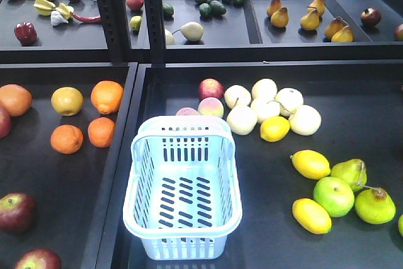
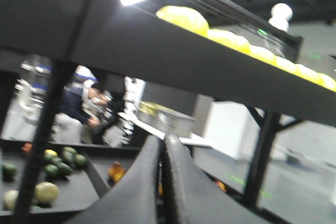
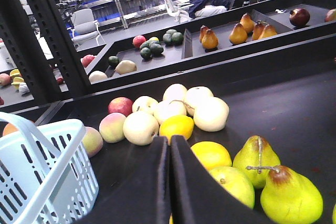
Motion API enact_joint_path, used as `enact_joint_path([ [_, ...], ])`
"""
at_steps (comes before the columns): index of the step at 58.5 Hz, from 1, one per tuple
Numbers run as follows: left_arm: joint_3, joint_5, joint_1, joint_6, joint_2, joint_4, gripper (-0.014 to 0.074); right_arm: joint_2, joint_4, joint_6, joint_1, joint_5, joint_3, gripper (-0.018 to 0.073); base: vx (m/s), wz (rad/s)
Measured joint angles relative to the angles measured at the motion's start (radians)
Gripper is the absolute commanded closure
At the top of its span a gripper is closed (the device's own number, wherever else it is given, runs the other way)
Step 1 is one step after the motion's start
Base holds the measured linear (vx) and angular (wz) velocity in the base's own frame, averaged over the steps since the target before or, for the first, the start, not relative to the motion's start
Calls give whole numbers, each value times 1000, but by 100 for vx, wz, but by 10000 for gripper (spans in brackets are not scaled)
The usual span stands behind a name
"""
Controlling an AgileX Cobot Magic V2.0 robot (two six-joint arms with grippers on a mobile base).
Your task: Pick three apples into basket with both arms
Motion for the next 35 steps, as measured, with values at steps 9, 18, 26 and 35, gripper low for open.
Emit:
enact_joint_path([
  [9,-126,-175,0,-236,160,340,603,0,0,0,0,0,0,564,0,0],
  [18,-290,-283,0,-448,309,612,596,0,0,0,0,0,0,564,0,0],
  [26,-450,-383,0,-550,433,814,542,0,0,0,0,0,0,564,0,0],
  [35,-606,-461,0,-626,552,910,359,0,0,0,0,0,0,564,0,0],
])
